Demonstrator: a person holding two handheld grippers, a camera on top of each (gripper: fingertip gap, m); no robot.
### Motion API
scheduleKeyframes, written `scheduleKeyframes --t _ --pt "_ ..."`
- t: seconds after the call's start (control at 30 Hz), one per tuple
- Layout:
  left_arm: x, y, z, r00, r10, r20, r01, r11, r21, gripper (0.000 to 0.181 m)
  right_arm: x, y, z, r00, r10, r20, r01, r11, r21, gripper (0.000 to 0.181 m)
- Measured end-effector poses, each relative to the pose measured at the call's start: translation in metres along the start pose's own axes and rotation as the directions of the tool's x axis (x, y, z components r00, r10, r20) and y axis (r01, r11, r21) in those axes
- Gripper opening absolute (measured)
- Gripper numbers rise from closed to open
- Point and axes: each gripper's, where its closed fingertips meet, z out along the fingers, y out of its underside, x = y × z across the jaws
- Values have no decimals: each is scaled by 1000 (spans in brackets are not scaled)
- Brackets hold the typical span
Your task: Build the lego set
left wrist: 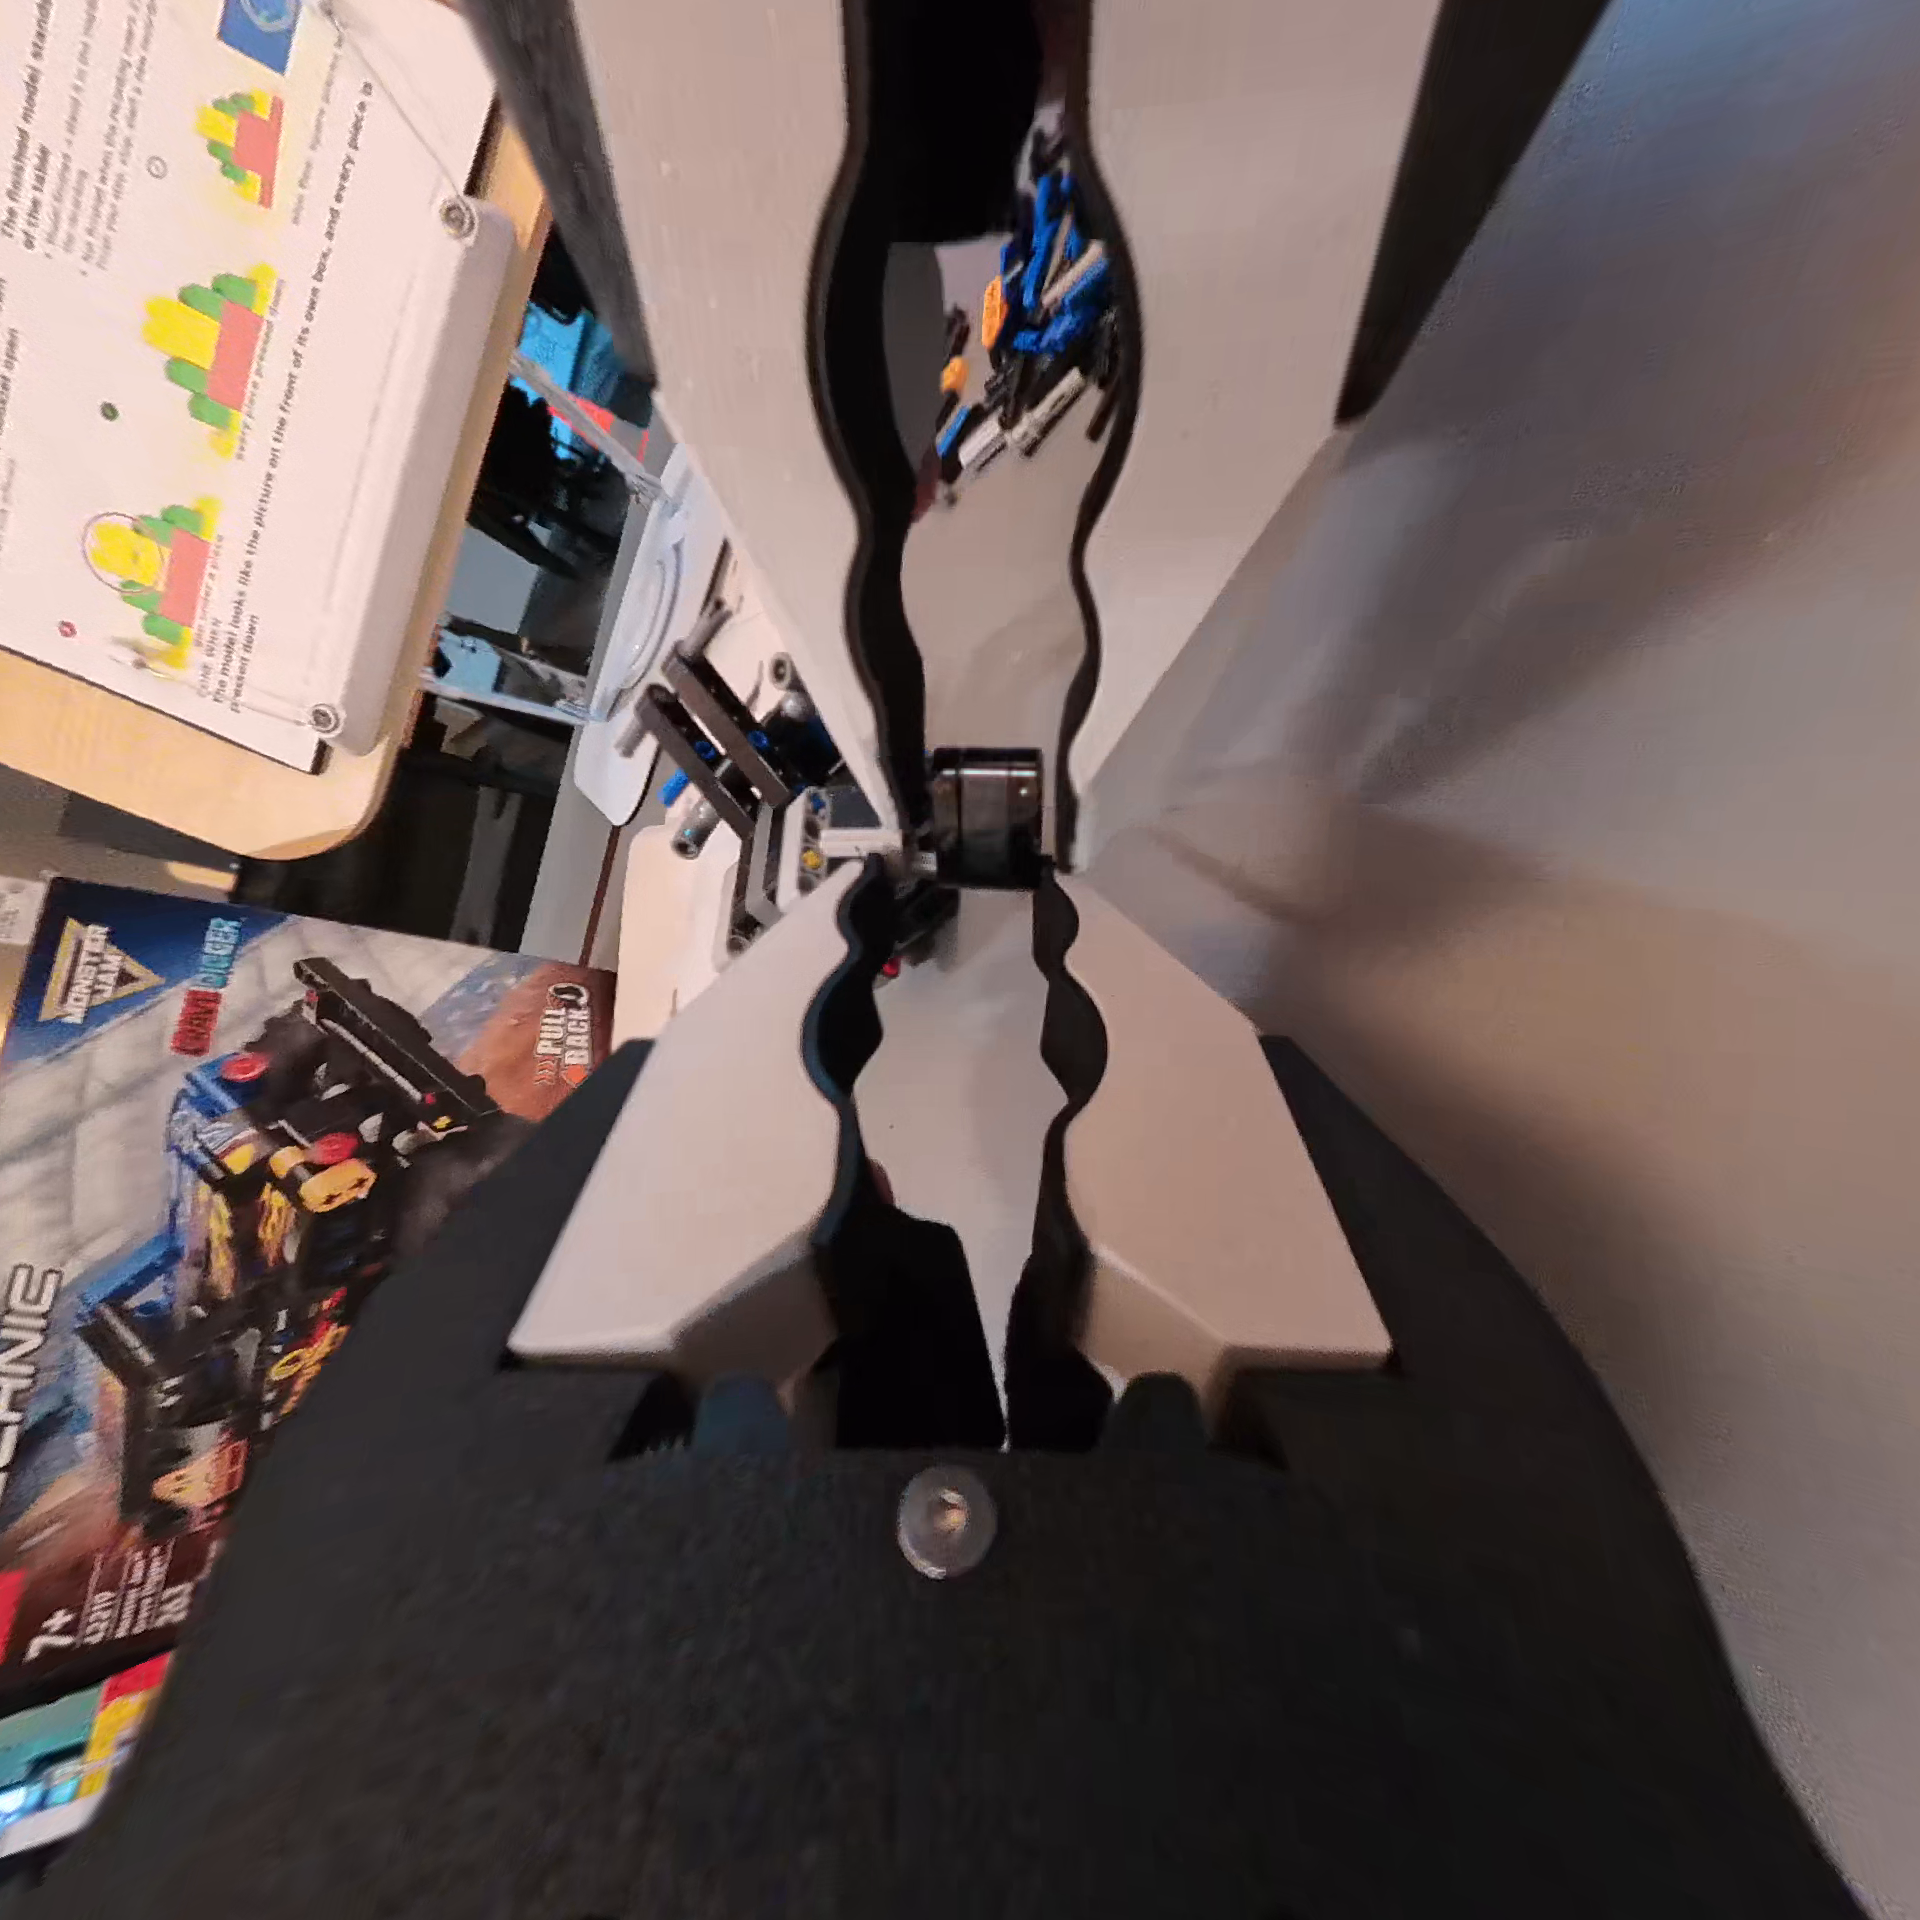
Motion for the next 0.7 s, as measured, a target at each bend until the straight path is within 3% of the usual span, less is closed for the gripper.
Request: scheduleKeyframes --t 0.23,0.7 --pt "5 3 2 997 73 22 -72 996 -43 25 -3 6 4 972 -222 -74 215 972 -95 16" --pt "12 5 4 984 173 45 -169 982 -82 24 -9 20 10 936 -346 -60 332 928 -169 15"
